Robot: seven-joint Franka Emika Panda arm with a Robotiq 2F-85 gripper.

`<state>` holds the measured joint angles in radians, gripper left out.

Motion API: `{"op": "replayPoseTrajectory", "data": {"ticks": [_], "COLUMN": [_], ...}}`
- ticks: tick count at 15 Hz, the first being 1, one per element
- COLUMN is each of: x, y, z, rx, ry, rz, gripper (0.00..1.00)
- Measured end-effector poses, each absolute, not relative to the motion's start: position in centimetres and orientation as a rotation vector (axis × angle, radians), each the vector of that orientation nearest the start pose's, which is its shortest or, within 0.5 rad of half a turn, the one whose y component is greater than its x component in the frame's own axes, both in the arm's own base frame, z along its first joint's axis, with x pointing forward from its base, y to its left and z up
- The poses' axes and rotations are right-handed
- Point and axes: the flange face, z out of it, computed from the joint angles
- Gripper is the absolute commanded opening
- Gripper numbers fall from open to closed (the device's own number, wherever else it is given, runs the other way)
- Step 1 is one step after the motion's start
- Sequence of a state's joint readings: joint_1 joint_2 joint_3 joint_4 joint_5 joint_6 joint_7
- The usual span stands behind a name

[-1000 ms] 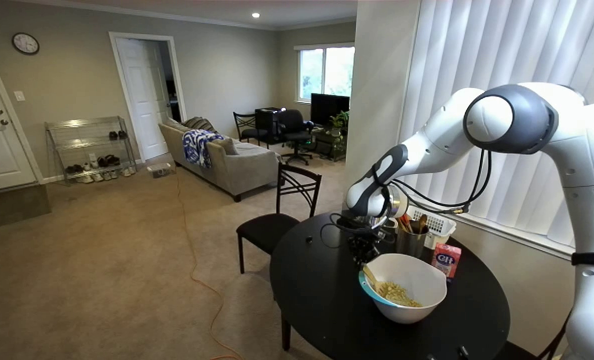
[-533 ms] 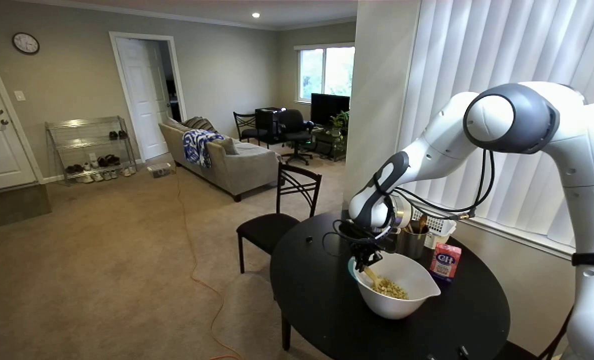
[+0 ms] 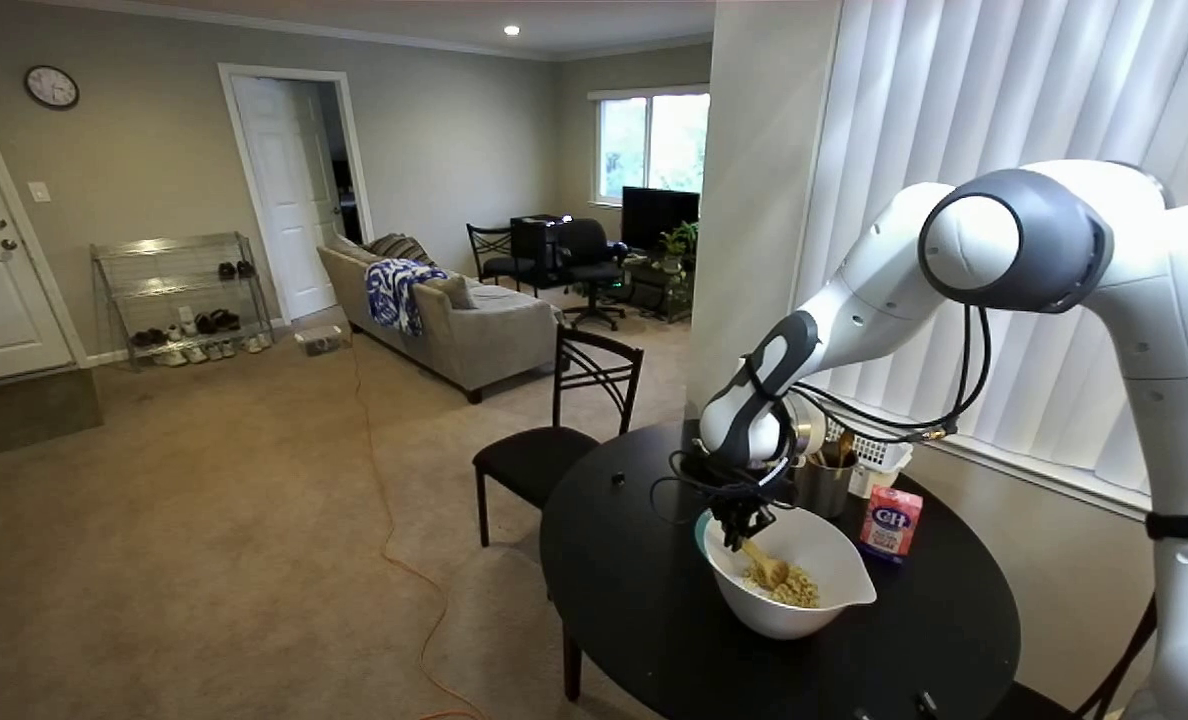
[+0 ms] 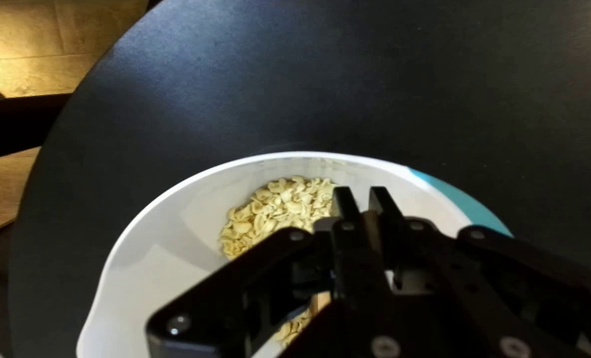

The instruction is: Pick up the wooden spoon from the white bowl and mix the substance in the white bowl

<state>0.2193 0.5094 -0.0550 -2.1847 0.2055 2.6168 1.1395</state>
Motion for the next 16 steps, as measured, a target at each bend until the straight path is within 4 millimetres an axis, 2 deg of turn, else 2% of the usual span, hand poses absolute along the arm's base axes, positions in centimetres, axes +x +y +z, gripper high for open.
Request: {"op": "replayPoseTrajectory", "data": {"ticks": [5, 9, 12, 16], "x": [53.0, 53.3, 54.3, 55.4], "y": [8.5, 10.4, 11.7, 12.0], "z": [14.2, 14.8, 15.8, 16.3], "rx": [-2.722, -2.705, -2.67, -2.646], "ry": [1.726, 1.586, 1.465, 1.403], "rz": [0.364, 0.495, 0.485, 0.377], "gripper": [0.03, 0.03, 0.03, 0.03]}}
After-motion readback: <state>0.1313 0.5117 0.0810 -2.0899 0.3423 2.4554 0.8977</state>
